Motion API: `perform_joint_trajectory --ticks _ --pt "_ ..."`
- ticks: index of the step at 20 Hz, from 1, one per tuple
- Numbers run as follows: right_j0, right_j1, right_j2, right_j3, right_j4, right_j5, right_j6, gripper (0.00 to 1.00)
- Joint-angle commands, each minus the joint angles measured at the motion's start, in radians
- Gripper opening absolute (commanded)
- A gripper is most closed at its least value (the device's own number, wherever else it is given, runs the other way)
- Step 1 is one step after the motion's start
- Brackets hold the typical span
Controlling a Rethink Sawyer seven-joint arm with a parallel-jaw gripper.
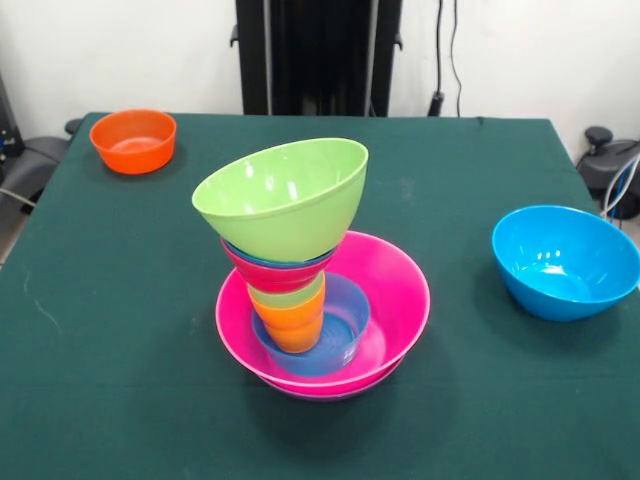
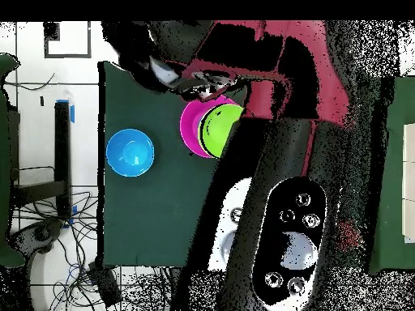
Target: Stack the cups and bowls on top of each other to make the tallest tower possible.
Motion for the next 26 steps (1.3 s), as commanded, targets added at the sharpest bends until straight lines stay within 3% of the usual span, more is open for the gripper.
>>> perform_joint_trajectory --ticks 1,5,8,9,13,26 --pt "0.046 -0.098 0.044 0.332 0.013 -0.058 -0.031 1.0" --pt "0.035 -0.138 0.045 0.445 0.022 -0.175 -0.045 1.0" --pt "0.029 -0.174 0.027 0.509 0.017 -0.211 -0.048 1.0" --pt "0.021 -0.216 0.004 0.574 0.017 -0.222 -0.055 1.0" --pt "-0.003 -0.305 -0.043 0.685 0.011 -0.245 -0.059 1.0" --pt "-0.106 -0.461 -0.081 0.882 0.008 -0.331 -0.139 1.0"
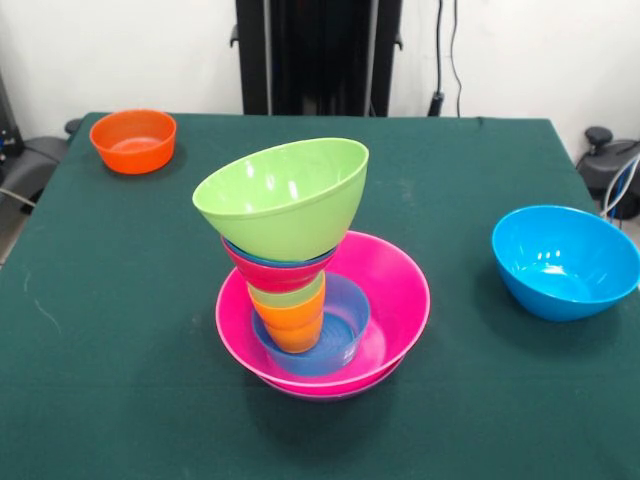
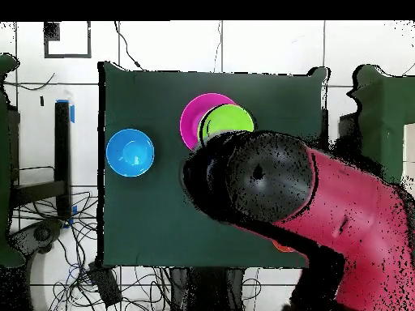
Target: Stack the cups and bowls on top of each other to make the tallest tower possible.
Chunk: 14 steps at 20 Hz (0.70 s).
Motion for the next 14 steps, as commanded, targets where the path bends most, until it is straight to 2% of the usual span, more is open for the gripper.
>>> perform_joint_trajectory --ticks 1,6,9,14 --pt "-0.047 -0.077 0.011 0.254 -0.023 -0.08 -0.146 1.0" --pt "-0.052 -0.076 0.026 0.284 -0.033 -0.131 -0.111 1.0" --pt "-0.035 -0.066 0.032 0.313 -0.05 -0.197 -0.078 1.0" --pt "-0.039 -0.051 0.072 0.382 -0.022 -0.308 -0.104 1.0"
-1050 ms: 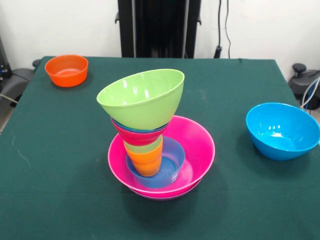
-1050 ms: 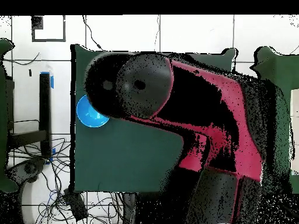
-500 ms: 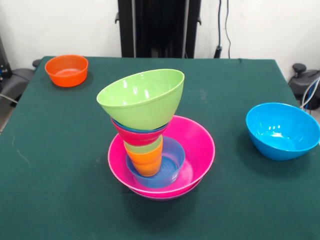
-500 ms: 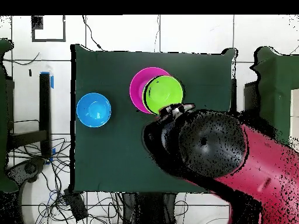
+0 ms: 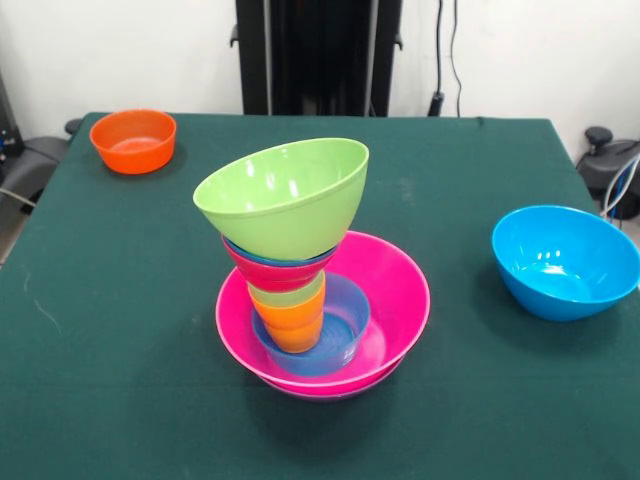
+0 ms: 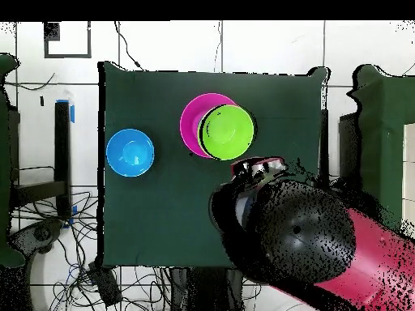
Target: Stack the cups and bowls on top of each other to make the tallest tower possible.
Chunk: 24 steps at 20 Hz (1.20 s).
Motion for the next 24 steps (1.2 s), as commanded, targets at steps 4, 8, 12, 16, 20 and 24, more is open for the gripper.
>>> perform_joint_trajectory --ticks 4,8,12,16,20,24 --pt "-0.001 0.065 0.116 0.26 -0.008 -0.217 -0.109 1.0" --pt "-0.021 0.08 0.141 0.265 -0.005 -0.247 -0.121 1.0" --pt "-0.038 0.085 0.156 0.277 -0.004 -0.273 -0.122 1.0" --pt "-0.074 0.094 0.191 0.297 0.0 -0.329 -0.147 1.0" --pt "-0.099 0.096 0.215 0.309 -0.012 -0.364 -0.146 1.0" --pt "-0.124 0.105 0.243 0.327 -0.016 -0.41 -0.145 1.0"
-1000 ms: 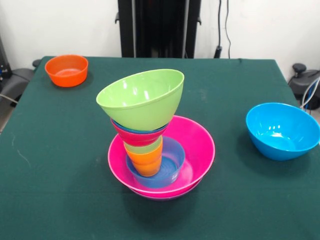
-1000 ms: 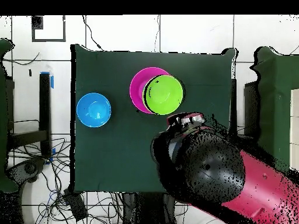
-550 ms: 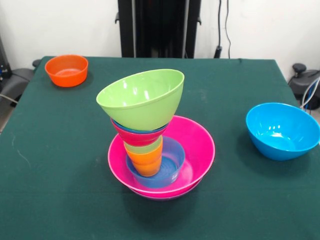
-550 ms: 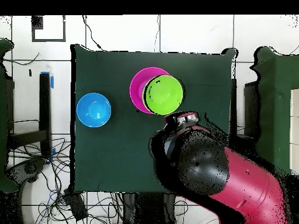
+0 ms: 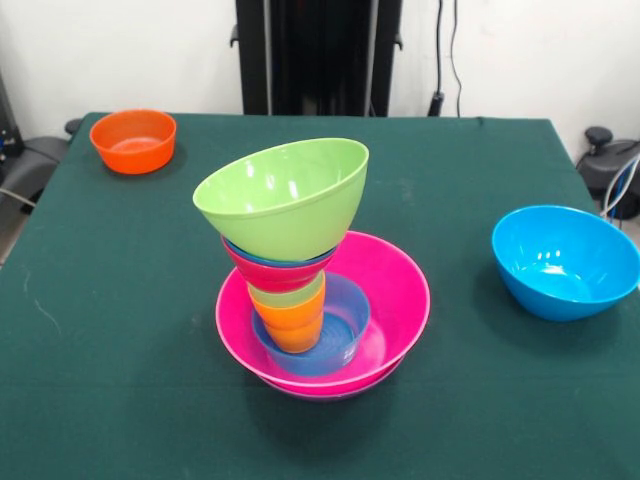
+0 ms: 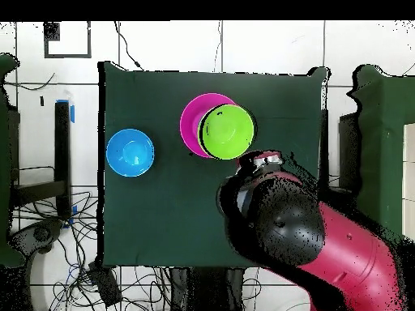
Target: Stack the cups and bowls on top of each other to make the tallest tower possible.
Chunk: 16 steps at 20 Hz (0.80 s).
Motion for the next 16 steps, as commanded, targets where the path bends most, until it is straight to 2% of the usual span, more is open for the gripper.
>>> perform_joint_trajectory --ticks 1,6,16 --pt "-0.039 0.094 0.142 0.167 -0.023 -0.11 -0.144 1.0" --pt "-0.066 0.087 0.158 0.172 -0.049 -0.093 -0.169 1.0" --pt "-0.167 0.055 0.206 0.152 -0.13 0.01 -0.321 1.0"
